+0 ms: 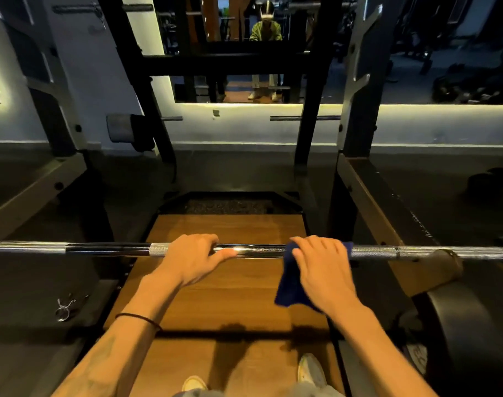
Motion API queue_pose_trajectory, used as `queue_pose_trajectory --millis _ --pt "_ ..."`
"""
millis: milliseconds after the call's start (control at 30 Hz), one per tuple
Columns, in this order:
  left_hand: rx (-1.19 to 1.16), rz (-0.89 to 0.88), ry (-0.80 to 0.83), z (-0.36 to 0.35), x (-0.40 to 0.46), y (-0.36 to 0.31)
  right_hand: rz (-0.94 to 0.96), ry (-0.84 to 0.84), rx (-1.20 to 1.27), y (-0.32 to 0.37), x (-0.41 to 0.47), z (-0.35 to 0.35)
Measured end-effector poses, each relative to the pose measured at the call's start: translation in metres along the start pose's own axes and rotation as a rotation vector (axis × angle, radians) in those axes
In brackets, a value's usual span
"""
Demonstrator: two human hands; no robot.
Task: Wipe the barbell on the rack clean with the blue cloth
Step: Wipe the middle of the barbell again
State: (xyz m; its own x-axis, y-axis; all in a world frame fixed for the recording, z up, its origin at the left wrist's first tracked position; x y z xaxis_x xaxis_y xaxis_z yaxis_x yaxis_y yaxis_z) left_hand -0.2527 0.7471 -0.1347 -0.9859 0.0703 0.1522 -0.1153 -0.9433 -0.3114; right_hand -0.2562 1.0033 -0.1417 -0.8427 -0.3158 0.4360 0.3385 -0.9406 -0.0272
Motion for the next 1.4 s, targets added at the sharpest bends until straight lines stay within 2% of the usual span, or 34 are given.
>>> queue_pose_trajectory --millis 133,200,333,400,500,567,767,900,1000,1100,1200,1233,1333,1400 --pt "0.013 -0.060 -0.215 0.001 -0.010 0.000 0.053 0.051 0.044 0.090 0.023 -0.001" --pt "0.023 -0.094 -0.293 0.000 -0.015 0.001 0.076 0.077 0.094 0.110 0.028 -0.004" --pt "0.023 -0.180 -0.408 -0.004 -0.024 0.001 0.169 0.140 0.078 0.088 0.023 -0.005" --pt "0.022 -0.209 -0.449 -0.009 -0.027 0.001 0.108 0.136 0.063 0.055 0.021 -0.004" --pt "0.067 -0.205 -0.497 -0.014 -0.030 0.000 -0.047 -0.010 0.047 -0.011 0.005 0.002" --pt "0.049 -0.199 -0.522 -0.016 -0.031 -0.002 -0.084 -0.043 0.024 -0.034 -0.005 0.001" --pt "-0.125 -0.168 -0.564 -0.017 -0.039 -0.007 -0.059 -0.116 -0.050 0.006 0.004 0.000" --pt "-0.143 -0.159 -0.573 -0.016 -0.039 -0.006 0.016 0.017 -0.048 0.062 0.021 -0.003" --pt "-0.155 -0.137 -0.552 -0.017 -0.037 -0.004 0.125 0.137 -0.031 0.113 0.034 -0.011" --pt "-0.067 -0.109 -0.448 -0.013 -0.031 -0.001 0.207 0.188 0.014 0.129 0.043 -0.011" --pt "0.037 -0.184 -0.255 0.003 -0.022 0.002 0.201 0.247 0.078 0.102 0.045 -0.010" --pt "0.036 -0.161 -0.182 0.009 -0.018 0.009 0.189 0.256 0.092 0.088 0.044 -0.012" --pt "0.075 0.064 0.001 0.026 -0.008 0.047 0.117 0.171 0.097 0.039 0.031 -0.011" --pt "0.093 0.142 0.094 0.028 -0.006 0.062 0.060 0.156 0.106 0.002 0.022 -0.011"
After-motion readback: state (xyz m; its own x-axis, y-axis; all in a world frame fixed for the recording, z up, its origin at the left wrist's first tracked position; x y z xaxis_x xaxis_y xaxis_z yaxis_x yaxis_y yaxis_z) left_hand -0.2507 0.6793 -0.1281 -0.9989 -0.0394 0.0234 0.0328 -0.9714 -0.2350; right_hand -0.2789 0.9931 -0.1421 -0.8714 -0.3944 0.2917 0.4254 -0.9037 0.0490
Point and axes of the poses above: each hand's wrist, its own x-axis towards the middle knuckle, its own z-axis out of the back of the hand, y = z × x, the point moved 6 cm from there along x, towards the middle knuckle, and after that the axes turned 10 degrees about -x, right-handed, at the moved point
